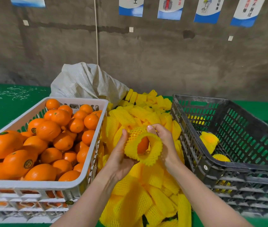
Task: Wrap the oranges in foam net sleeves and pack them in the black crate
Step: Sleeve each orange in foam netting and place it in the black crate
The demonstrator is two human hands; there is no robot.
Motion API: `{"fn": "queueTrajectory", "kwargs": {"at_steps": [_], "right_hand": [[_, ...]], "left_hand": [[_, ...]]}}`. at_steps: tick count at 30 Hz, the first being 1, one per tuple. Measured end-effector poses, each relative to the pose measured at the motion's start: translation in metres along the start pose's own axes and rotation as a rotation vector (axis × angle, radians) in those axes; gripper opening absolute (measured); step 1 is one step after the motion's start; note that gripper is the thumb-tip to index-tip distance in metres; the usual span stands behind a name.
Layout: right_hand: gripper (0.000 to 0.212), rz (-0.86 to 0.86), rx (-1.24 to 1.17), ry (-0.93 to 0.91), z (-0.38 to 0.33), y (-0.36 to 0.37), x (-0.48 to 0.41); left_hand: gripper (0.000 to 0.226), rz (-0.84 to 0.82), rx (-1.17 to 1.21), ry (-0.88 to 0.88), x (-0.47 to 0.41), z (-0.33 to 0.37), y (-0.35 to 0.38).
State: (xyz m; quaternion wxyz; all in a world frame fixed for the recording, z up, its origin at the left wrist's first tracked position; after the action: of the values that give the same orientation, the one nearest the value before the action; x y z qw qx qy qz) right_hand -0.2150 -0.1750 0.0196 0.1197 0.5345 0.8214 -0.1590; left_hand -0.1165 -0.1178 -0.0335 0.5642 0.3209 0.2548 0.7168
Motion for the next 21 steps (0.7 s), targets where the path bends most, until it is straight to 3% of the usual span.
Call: {"fn": "queueTrajectory", "kwargs": {"at_steps": [7,10,13,15,17,21], "right_hand": [[0.031,-0.063,-0.128,0.186,-0.003,0.002,-0.008],[0.034,-0.044,-0.192,0.28,0.003,0.006,-0.006],[0.035,0.025,-0.223,0.289,0.01,0.011,0.001],[0.046,0.028,-0.21,0.315,0.018,0.013,0.009],[0.056,-0.012,-0.274,0.474,0.027,0.013,0.014],[0.067,-0.117,-0.304,0.699,0.035,0.018,0.014]], "left_hand": [[0.085,-0.108,0.051,-0.172,0.0,0.001,-0.001],[0.083,-0.133,0.094,-0.158,-0.002,0.003,-0.001],[0.078,-0.048,0.096,-0.104,-0.006,0.004,-0.002],[0.081,0.058,-0.012,-0.087,-0.009,0.004,-0.008],[0.082,0.14,-0.155,-0.05,-0.008,0.008,-0.013],[0.059,0.222,-0.474,0.107,-0.003,0.019,-0.012]]}}
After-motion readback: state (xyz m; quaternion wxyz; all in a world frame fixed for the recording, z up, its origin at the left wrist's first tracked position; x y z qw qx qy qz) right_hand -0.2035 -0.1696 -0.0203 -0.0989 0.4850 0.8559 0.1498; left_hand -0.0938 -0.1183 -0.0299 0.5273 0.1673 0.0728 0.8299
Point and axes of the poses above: each hand's wrist, its own x-axis away from the middle knuckle, its own y-axis out of the palm, z = x × y, the point moved 4 cm from there along -x, towards the middle knuckle, and after that the axes turned 2 degrees about -x, right-handed, at the moved point
